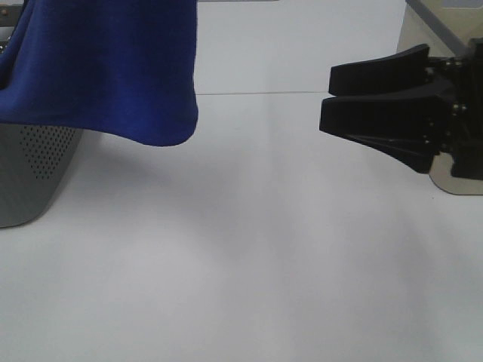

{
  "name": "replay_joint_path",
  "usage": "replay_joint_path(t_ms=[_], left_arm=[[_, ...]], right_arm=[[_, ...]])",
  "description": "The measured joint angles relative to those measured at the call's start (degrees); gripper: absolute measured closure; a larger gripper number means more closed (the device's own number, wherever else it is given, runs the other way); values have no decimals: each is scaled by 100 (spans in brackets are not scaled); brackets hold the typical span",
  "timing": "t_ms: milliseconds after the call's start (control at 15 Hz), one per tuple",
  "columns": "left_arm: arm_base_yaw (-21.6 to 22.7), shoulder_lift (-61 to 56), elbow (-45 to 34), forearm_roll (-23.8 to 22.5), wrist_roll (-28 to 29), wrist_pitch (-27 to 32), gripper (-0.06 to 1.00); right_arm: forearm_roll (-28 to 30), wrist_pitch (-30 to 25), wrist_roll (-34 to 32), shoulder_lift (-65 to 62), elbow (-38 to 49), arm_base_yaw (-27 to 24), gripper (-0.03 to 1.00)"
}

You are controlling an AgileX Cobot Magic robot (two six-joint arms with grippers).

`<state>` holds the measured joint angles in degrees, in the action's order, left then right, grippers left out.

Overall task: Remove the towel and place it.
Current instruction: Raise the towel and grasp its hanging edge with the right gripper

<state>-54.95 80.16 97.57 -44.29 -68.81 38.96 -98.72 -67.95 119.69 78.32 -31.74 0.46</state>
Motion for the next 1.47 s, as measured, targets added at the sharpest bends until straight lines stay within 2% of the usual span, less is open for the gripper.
replay_joint_path(t_ms=[267, 467, 733, 1067, 1133, 1200, 1467], left_arm=[[0, 0, 0, 384, -17, -166, 94], [0, 0, 0, 550, -17, -218, 94], [0, 0, 0, 607, -17, -235, 94], [0, 0, 0, 613, -17, -235, 94], [0, 0, 0, 613, -17, -235, 94], [0, 0, 0, 613, -17, -218, 94], [0, 0, 0, 607, -17, -97, 94]], right_arm=[[-80, -97, 57, 1484, -980, 212, 27], [-80, -97, -11, 2166, -1845, 842, 27], [-80, -103, -281, 2693, -2710, 1387, 27], [-80, -103, -286, 2722, -3031, 2200, 27], [-6, -109, -298, 2722, -3037, 2338, 27], [435, -109, -481, 2704, -3060, 2452, 27], [716, -115, -751, 2693, -3065, 2469, 27]])
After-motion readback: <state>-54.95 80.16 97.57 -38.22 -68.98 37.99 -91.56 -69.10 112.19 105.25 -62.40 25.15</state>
